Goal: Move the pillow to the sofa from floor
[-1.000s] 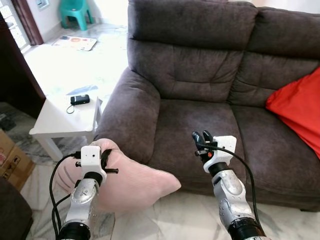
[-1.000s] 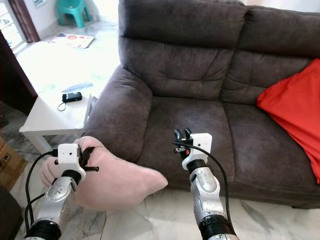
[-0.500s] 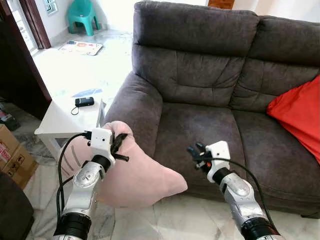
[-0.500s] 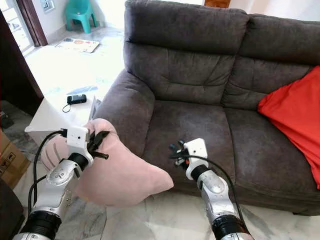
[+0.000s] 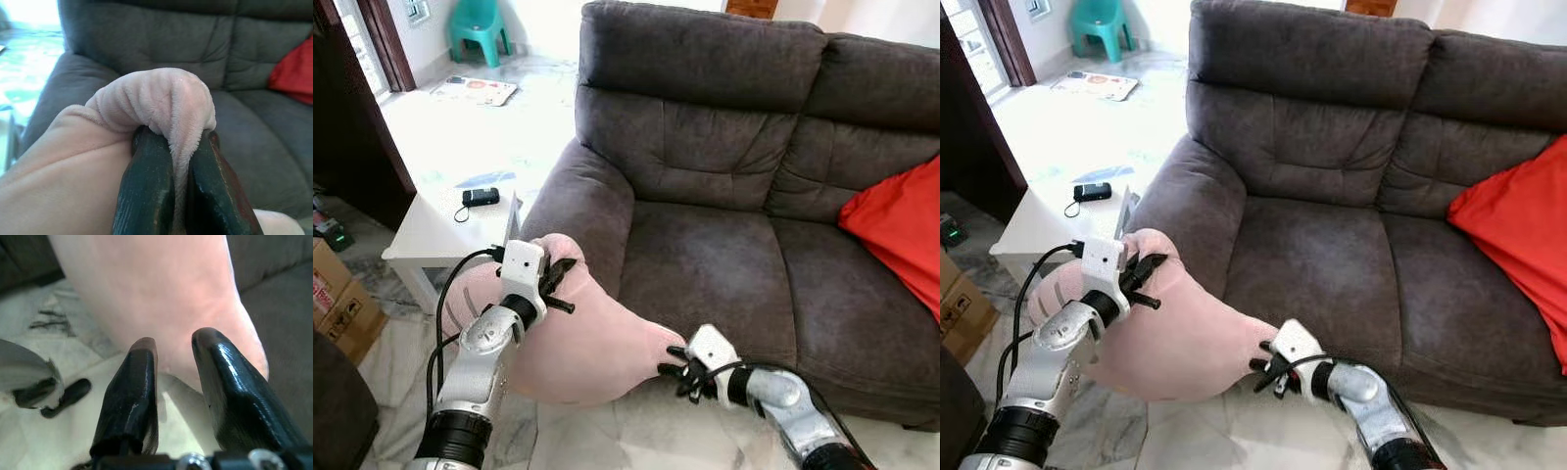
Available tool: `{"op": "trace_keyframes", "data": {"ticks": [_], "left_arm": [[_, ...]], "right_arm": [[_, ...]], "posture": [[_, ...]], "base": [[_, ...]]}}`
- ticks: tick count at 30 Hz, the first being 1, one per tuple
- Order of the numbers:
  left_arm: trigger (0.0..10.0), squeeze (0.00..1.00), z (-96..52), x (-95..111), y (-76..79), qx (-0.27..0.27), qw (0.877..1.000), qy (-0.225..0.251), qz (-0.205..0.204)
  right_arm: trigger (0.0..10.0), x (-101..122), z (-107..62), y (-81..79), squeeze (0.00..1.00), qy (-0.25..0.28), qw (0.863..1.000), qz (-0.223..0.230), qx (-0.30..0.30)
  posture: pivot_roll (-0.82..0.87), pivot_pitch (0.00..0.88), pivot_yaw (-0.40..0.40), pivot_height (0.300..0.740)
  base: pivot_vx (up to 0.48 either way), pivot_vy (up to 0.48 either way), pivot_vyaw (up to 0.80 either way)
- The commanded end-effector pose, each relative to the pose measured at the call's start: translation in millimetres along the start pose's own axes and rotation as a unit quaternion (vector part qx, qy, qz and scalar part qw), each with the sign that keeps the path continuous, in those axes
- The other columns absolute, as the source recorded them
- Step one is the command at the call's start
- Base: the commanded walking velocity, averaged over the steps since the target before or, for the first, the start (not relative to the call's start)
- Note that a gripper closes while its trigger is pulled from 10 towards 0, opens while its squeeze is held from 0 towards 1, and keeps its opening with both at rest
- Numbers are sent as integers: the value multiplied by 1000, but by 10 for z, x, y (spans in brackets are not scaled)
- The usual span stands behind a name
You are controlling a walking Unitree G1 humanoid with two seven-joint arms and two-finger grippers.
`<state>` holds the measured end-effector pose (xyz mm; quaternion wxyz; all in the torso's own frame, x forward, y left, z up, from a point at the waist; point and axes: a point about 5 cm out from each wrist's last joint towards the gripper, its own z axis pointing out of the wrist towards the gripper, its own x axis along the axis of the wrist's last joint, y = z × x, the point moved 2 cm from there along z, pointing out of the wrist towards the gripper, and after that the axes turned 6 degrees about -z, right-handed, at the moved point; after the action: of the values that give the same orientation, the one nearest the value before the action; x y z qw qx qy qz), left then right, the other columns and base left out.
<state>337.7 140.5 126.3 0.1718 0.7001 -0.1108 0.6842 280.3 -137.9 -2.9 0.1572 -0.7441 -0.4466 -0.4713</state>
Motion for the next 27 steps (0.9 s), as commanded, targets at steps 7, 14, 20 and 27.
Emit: {"op": "trace_keyframes", "data": {"ticks": [7, 14, 20, 27], "left_arm": [[10000, 0, 105, 479, 242, -74, 994, 71, 26], [10000, 0, 102, 495, 277, -83, 994, 67, 24], [10000, 0, 90, 447, 284, -85, 994, 59, 24], [10000, 0, 95, 460, 304, -90, 994, 57, 22]], "right_arm": [[10000, 22, -52, 276, 1000, -14, 995, -23, -95], [10000, 13, -76, 306, 1000, -9, 995, -22, -98], [10000, -32, -90, 241, 1000, -14, 998, -20, -56], [10000, -77, -113, 274, 1000, -30, 997, -31, -63]], "posture": [[124, 0, -101, 740], [126, 0, -105, 740], [125, 0, -106, 740], [127, 0, -110, 740]], "base": [[0, 0, 0], [0, 0, 0], [0, 0, 0], [0, 0, 0]]}}
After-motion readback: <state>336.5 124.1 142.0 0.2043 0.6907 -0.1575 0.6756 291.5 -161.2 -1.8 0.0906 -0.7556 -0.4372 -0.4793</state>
